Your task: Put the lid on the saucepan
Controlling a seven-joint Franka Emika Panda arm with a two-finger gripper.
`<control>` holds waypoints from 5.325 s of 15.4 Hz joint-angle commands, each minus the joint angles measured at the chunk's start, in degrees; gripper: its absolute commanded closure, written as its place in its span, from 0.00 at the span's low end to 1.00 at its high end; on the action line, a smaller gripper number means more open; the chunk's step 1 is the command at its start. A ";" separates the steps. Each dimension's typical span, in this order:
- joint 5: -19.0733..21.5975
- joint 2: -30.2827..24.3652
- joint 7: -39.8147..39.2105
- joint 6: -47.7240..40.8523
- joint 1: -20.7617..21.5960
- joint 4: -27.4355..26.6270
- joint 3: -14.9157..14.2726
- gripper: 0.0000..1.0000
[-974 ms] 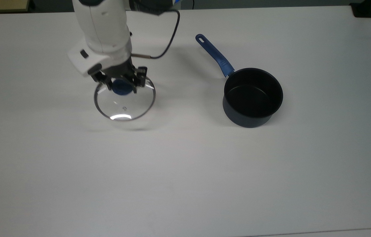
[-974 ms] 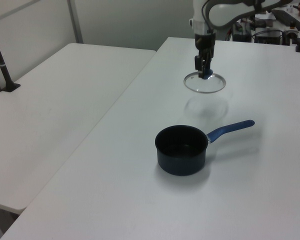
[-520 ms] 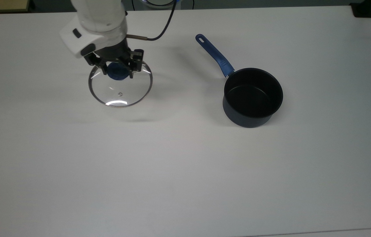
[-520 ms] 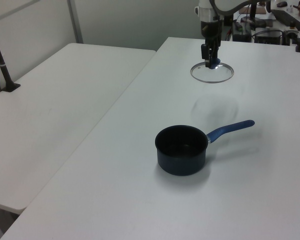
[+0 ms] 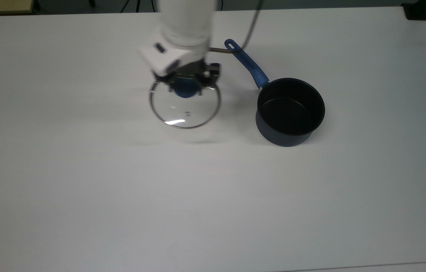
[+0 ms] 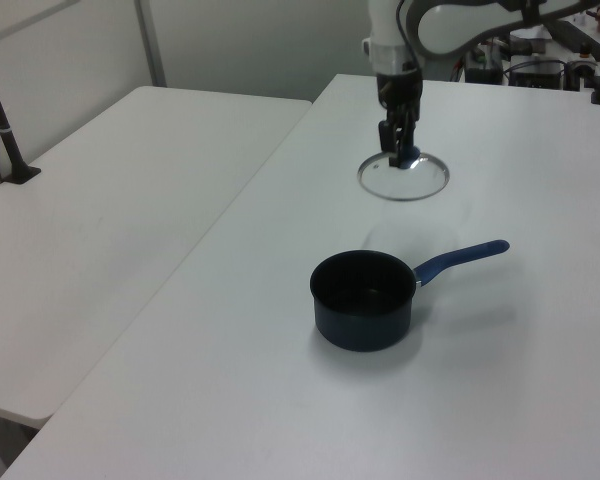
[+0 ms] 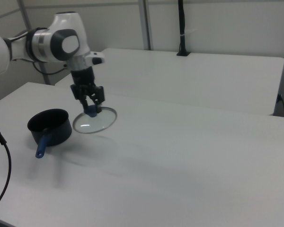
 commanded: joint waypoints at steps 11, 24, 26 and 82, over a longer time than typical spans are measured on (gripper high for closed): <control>6.49 4.74 8.16 1.97 19.13 4.77 -4.82 0.47; 7.72 8.87 11.93 6.72 22.91 7.23 -4.03 0.47; 7.72 9.58 12.63 7.77 22.92 7.49 -3.42 0.47; 3.51 -6.06 5.96 -8.38 8.25 0.29 5.46 0.00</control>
